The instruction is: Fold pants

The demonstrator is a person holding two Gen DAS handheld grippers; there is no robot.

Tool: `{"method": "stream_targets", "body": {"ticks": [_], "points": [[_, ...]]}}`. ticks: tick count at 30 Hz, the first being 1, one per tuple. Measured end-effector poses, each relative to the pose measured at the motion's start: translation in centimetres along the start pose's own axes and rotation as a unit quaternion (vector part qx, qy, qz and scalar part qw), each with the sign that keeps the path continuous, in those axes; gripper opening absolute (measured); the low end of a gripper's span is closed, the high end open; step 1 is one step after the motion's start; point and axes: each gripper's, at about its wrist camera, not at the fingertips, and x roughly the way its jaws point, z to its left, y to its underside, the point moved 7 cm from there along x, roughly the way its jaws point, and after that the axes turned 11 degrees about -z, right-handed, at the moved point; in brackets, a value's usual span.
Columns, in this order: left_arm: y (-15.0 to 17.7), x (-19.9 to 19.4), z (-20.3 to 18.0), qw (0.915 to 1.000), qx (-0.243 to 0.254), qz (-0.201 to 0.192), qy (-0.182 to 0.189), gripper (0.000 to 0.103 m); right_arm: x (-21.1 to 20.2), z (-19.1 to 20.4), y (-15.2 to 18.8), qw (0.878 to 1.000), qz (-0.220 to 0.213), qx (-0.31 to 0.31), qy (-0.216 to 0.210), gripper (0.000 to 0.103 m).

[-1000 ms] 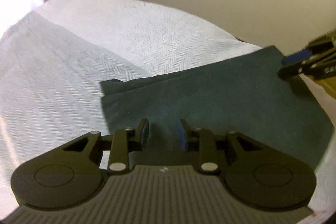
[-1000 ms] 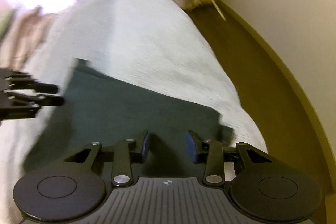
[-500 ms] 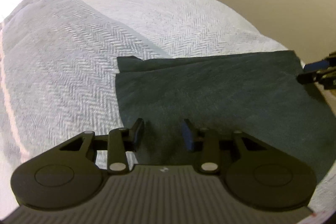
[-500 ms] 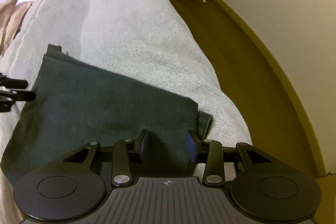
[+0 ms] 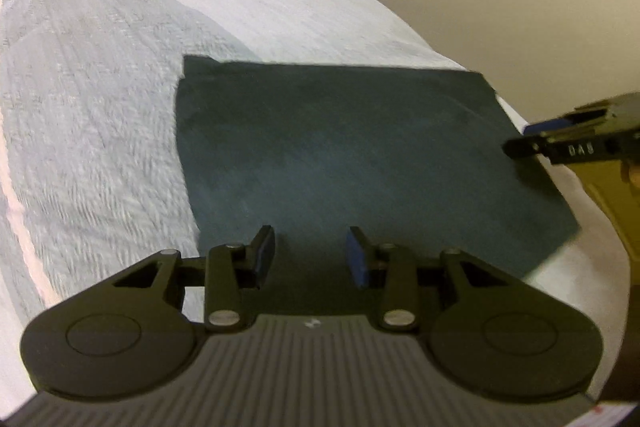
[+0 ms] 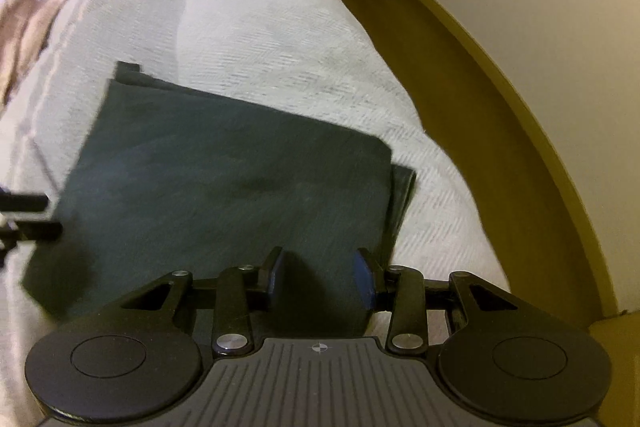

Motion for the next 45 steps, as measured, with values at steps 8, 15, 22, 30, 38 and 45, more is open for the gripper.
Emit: {"method": "stream_targets", "body": {"ticks": [8, 15, 22, 30, 38, 45], "points": [[5.1, 0.6, -1.1, 0.9995, 0.015, 0.027, 0.002, 0.039, -2.0, 2.8, 6.1, 0.999, 0.002, -0.02, -0.031, 0.035], [5.8, -2.8, 0.3, 0.9989, -0.021, 0.022, -0.035, 0.036, -4.5, 2.7, 6.3, 1.0, 0.006, 0.012, -0.022, 0.036], [7.0, -9.7, 0.4, 0.9946, -0.081, 0.008, -0.065, 0.055, -10.6, 5.5, 9.2, 0.998, 0.016, 0.053, -0.013, 0.065], [8.0, -18.8, -1.2, 0.9904, -0.112, -0.036, -0.073, 0.093, -19.5, 8.5, 10.7, 0.992, -0.03, 0.122, 0.021, 0.067], [10.0, -29.1, -1.9, 0.9868, -0.097, -0.083, -0.099, 0.102, -27.9, 13.9, 12.8, 0.991, -0.069, 0.111, 0.032, 0.069], [12.2, -35.4, -3.1, 0.9846, -0.106, -0.105, -0.09, 0.102, -32.9, 17.6, 15.1, 0.99, -0.096, 0.097, 0.035, 0.07]]}}
